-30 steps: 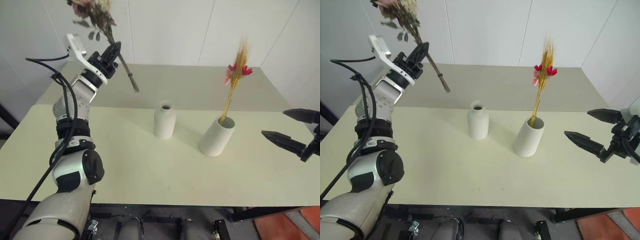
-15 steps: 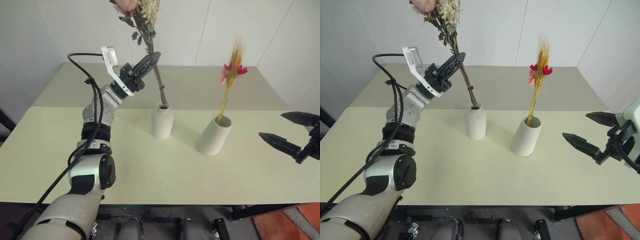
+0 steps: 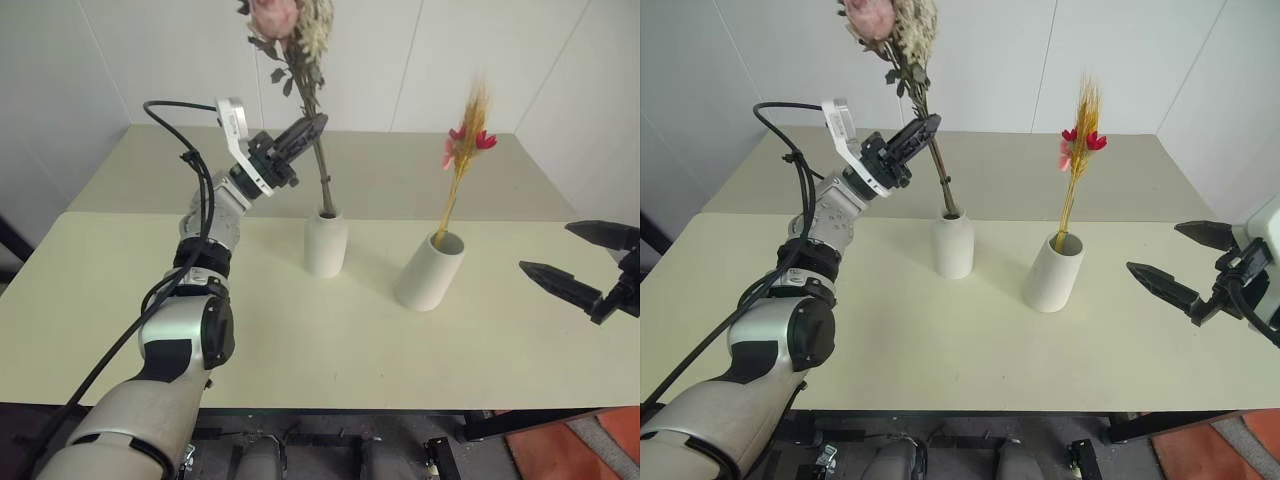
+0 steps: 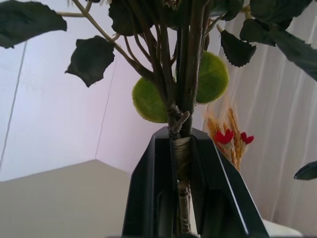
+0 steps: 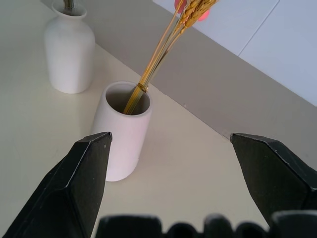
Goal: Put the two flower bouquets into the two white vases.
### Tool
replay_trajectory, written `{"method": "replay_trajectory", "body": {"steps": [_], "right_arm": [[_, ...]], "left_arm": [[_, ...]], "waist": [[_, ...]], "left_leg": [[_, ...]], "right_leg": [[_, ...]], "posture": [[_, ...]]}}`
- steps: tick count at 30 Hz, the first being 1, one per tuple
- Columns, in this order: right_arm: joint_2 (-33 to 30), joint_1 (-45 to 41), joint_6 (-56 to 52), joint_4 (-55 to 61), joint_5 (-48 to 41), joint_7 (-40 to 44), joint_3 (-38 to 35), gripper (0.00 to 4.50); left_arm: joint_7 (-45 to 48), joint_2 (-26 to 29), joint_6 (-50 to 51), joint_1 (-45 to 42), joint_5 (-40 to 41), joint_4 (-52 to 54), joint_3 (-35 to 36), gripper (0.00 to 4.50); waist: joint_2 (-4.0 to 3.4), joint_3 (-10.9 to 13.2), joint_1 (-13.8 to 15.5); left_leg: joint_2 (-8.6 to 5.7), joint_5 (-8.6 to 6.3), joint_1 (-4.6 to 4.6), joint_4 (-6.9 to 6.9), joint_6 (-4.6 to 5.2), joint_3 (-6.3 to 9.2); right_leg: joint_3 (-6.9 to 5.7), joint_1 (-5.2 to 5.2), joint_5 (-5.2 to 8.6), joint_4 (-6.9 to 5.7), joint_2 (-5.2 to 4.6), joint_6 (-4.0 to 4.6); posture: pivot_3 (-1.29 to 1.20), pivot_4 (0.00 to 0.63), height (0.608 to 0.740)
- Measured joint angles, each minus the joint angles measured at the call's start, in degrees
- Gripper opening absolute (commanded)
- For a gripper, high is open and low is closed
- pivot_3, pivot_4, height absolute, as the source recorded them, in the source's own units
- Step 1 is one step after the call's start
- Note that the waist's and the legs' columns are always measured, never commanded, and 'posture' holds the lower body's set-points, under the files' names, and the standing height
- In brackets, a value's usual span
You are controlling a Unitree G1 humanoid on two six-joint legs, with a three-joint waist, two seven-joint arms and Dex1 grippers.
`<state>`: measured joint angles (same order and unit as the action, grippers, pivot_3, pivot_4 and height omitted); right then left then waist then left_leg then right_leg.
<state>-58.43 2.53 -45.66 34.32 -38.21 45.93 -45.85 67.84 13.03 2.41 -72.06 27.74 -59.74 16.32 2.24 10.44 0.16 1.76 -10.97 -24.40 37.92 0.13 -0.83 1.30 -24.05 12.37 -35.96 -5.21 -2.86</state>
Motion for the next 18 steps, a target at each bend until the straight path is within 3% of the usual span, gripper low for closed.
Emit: {"method": "replay_trajectory", "body": {"steps": [5,13,18], "right_arm": [[0.05,0.01,0.01,-0.05,0.93,-0.73,0.14,4.50],[0.68,0.12,0.01,0.03,1.04,-1.04,0.14,4.50],[0.86,1.26,0.04,-0.01,1.72,-0.94,0.07,4.50]], "left_arm": [[2.45,-0.78,-2.91,0.07,-3.60,-1.39,-2.89,0.12],[2.85,-0.53,-5.35,0.29,-7.41,-2.94,-4.33,2.58],[8.24,4.33,-4.12,4.71,-7.91,0.21,-5.64,4.19]], "waist": [[0.00,0.00,0.06],[0.00,0.00,-0.02],[-0.01,-0.01,-0.72]], "left_leg": [[0.00,0.00,-0.02,0.00,0.00,0.00],[0.01,0.00,-0.01,0.00,0.00,0.00],[0.06,0.00,0.01,0.00,0.00,0.00]], "right_leg": [[0.00,-0.01,0.00,0.01,0.00,0.00],[0.00,-0.01,0.00,0.00,0.00,0.00],[0.01,-0.04,0.00,-0.06,0.03,0.02]], "posture": [[0.00,0.150,0.740],[0.00,0.150,0.740],[0.00,0.150,0.740]]}}
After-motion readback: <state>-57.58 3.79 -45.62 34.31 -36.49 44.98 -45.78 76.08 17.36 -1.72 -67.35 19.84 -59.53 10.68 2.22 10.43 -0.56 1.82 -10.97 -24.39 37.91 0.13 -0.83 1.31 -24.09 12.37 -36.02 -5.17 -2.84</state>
